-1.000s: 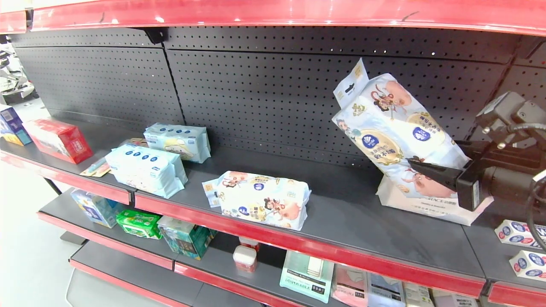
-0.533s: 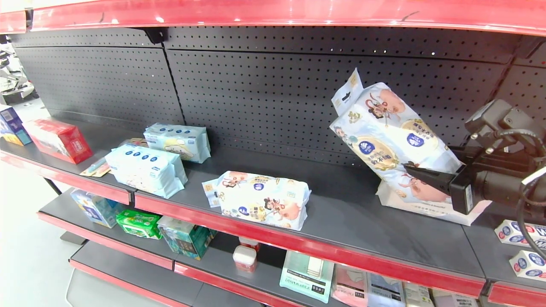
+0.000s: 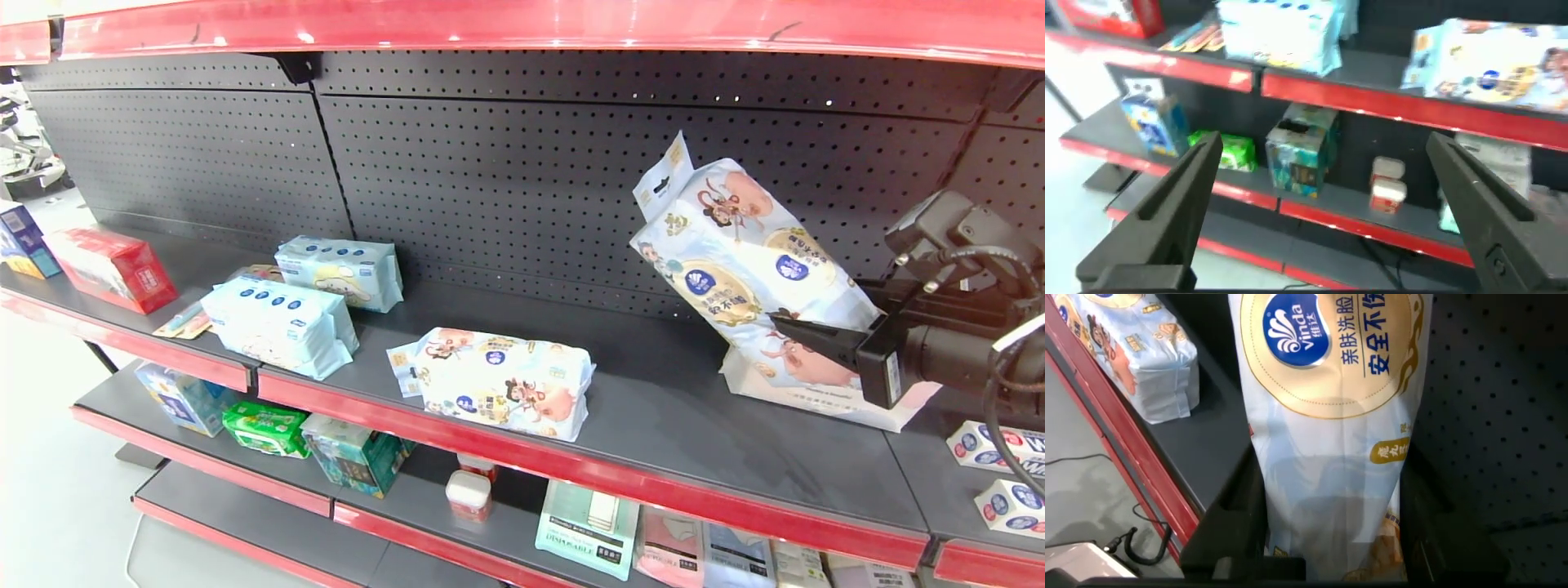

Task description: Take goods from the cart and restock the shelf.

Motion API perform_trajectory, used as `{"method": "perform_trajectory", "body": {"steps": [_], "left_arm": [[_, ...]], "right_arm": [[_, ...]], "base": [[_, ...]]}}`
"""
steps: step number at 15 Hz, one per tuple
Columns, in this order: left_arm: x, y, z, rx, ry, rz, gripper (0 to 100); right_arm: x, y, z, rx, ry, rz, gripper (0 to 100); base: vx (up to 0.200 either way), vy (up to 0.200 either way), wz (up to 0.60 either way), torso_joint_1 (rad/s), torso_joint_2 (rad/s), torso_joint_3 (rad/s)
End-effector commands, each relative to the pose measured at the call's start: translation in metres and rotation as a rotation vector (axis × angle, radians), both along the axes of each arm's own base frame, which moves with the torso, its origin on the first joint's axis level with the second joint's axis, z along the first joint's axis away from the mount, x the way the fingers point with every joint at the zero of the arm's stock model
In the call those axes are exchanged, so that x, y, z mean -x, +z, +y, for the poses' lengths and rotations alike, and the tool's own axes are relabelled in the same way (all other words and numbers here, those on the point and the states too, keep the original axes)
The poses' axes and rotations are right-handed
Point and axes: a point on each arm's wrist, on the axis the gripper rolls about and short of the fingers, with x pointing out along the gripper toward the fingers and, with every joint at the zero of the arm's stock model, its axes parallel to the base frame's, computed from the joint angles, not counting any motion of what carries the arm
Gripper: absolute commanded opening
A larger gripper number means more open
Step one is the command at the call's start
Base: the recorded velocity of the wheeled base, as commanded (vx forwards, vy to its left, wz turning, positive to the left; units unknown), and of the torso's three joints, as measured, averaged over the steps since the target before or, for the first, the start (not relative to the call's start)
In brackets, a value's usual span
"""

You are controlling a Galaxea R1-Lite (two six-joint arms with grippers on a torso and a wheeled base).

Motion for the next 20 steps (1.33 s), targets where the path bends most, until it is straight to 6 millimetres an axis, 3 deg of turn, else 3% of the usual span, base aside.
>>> {"method": "perform_trajectory", "body": {"steps": [1,3,6,9,15,20], "left_arm": [[0.001,-0.005,0.000,0.008,0.001,0.034,100],[0.001,-0.004,0.001,0.003,-0.072,0.027,100],[0.003,-0.005,0.001,0.017,0.025,-0.003,100],[0.007,-0.006,0.001,0.005,-0.014,-0.047,100],[0.007,-0.006,0.000,-0.001,-0.027,-0.045,100],[0.007,-0.006,0.000,-0.001,-0.027,-0.045,100]], "right_arm": [[-0.001,-0.002,0.000,0.001,0.001,0.002,0],[-0.001,-0.002,0.000,0.001,0.001,0.002,0],[0.000,-0.001,0.000,-0.001,0.001,-0.006,0],[-0.003,0.001,0.002,0.000,0.004,-0.008,0],[-0.040,-0.012,0.037,0.002,0.090,0.004,0],[-0.056,-0.018,0.041,-0.038,0.072,0.010,0]], "base": [[0.000,0.000,0.00,0.000,0.00,0.000],[0.000,0.000,0.00,0.000,0.00,0.000],[0.000,0.000,0.00,0.000,0.00,0.000],[0.000,0.000,0.00,0.000,0.00,0.000],[0.000,0.000,0.00,0.000,0.00,0.000],[0.000,0.000,0.00,0.000,0.00,0.000]]}}
